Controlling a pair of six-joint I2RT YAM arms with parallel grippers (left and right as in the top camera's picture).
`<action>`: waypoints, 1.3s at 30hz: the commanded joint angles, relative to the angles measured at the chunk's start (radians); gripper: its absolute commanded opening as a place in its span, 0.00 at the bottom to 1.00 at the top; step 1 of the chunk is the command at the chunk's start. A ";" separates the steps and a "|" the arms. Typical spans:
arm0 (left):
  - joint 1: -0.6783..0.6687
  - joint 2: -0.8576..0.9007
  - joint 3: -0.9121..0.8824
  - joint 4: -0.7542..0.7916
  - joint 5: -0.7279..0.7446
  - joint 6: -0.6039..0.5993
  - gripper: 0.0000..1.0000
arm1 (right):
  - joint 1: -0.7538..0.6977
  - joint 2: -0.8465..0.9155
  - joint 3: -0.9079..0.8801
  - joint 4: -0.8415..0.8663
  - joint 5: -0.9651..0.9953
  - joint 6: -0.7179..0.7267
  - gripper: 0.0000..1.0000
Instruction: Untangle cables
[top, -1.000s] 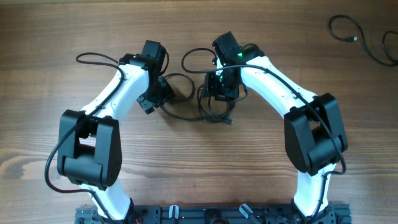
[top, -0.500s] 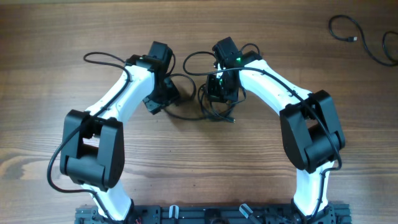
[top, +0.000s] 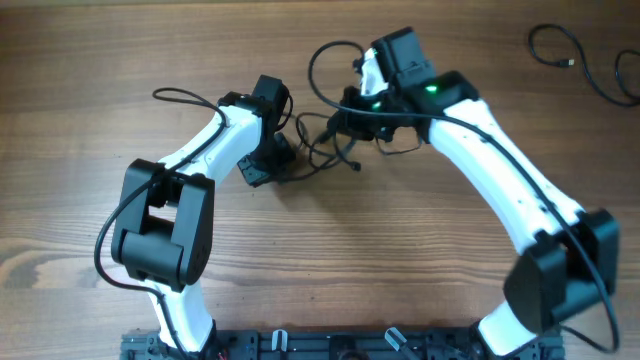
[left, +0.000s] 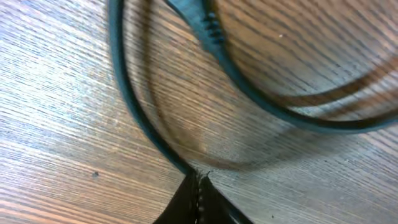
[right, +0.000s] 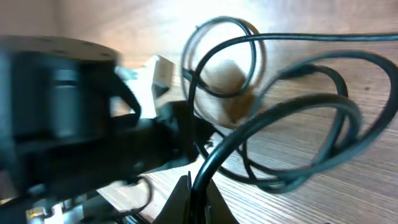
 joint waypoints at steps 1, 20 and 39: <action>0.008 0.012 -0.007 -0.004 -0.056 0.001 0.04 | -0.019 -0.107 0.026 0.016 -0.013 0.039 0.04; 0.025 0.006 -0.003 0.010 -0.059 0.002 0.04 | -0.047 -0.438 0.026 0.280 -0.007 0.032 0.04; -0.124 -0.264 0.048 0.150 0.697 0.686 0.80 | -0.154 -0.353 0.026 0.250 0.079 0.409 0.04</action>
